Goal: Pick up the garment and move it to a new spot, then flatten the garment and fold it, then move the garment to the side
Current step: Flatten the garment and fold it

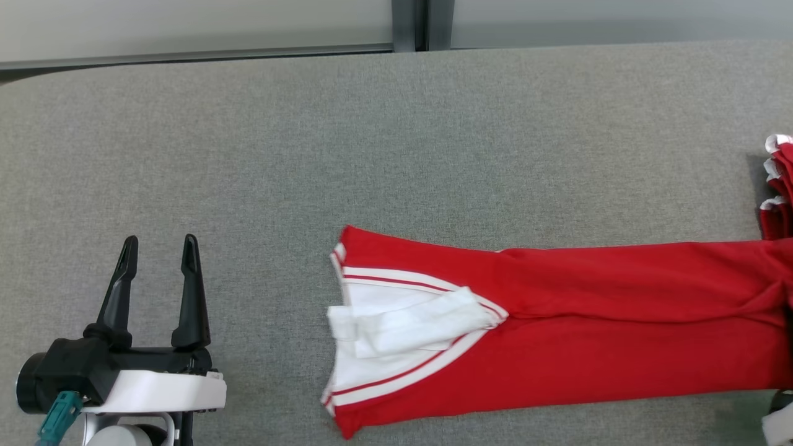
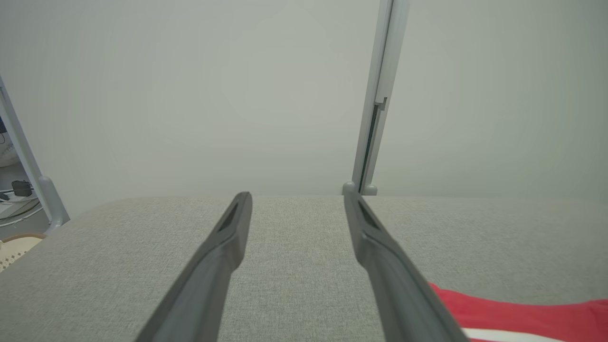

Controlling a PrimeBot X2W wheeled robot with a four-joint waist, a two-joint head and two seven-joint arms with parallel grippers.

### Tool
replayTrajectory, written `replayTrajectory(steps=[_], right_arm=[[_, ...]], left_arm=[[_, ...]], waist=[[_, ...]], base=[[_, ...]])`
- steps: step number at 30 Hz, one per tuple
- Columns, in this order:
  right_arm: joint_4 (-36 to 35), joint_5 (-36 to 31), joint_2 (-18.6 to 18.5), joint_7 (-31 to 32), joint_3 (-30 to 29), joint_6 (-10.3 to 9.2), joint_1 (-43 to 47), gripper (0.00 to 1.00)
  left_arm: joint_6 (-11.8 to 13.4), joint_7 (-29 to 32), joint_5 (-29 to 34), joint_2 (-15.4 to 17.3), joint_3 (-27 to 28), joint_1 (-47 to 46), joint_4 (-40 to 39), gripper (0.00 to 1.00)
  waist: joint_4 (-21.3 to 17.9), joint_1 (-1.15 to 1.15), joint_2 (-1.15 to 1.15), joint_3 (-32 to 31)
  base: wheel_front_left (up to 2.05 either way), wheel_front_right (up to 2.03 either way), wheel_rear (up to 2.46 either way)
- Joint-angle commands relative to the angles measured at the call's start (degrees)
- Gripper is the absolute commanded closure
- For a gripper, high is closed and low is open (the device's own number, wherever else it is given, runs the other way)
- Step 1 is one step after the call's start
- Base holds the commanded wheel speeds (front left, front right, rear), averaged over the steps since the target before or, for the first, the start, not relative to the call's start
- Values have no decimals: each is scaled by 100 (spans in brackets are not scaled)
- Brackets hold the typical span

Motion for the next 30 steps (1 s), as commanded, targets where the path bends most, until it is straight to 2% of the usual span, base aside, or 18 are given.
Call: replayTrajectory(steps=[1, 4, 7, 11, 14, 16, 20, 22, 25, 30], right_arm=[[9, 67, -96, -11, -95, -13, 34, 100], [-147, 189, -211, 98, -161, -13, 39, 100], [-574, 229, -186, 424, 45, -9, 63, 100], [-1403, 40, 207, 1101, 350, -8, -16, 100], [-1893, -69, 545, 1488, 849, -8, -165, 100], [-1973, -62, 786, 1614, 1285, -8, -299, 100], [-1603, 86, 1153, 1565, 2179, -8, -627, 100], [-1112, 338, 1353, 1393, 2812, -8, -822, 100], [-500, 587, 1435, 1153, 3355, -8, -1005, 100], [479, 1067, 1478, 585, 3904, -8, -1430, 100]], left_arm=[[-22, -6, 42, -7, 2, 50, 28, 0], [-25, -6, 49, -30, -3, 87, 65, 0], [-33, -6, 50, -55, -22, 102, 67, 0], [-29, -6, 52, -74, -26, 160, 93, 0], [-28, -6, 55, -80, -53, 184, 112, 0], [-41, 1, 64, -82, -94, 175, 135, 0], [-70, 25, 83, -81, -181, 197, 199, 0], [-82, 31, 78, -106, -249, 198, 216, 0], [-116, 36, 73, -123, -320, 196, 241, 0], [-139, 43, 71, -152, -391, 107, 290, 0]], waist=[[11, 0, 0, -80], [22, 0, 0, -189], [52, 0, 0, -295], [61, 0, 0, -428], [76, 0, 0, -510], [108, 0, 0, -568], [251, 0, 0, -710], [399, 0, 0, -777], [554, 0, 0, -789], [784, 0, 0, -730]], base=[[0, 0, 0], [0, 0, 0], [0, 0, 0], [0, 0, 0], [0, 0, 0], [0, 0, 0], [0, 0, 0], [0, 0, 0], [0, 0, 0], [0, 0, 0]])
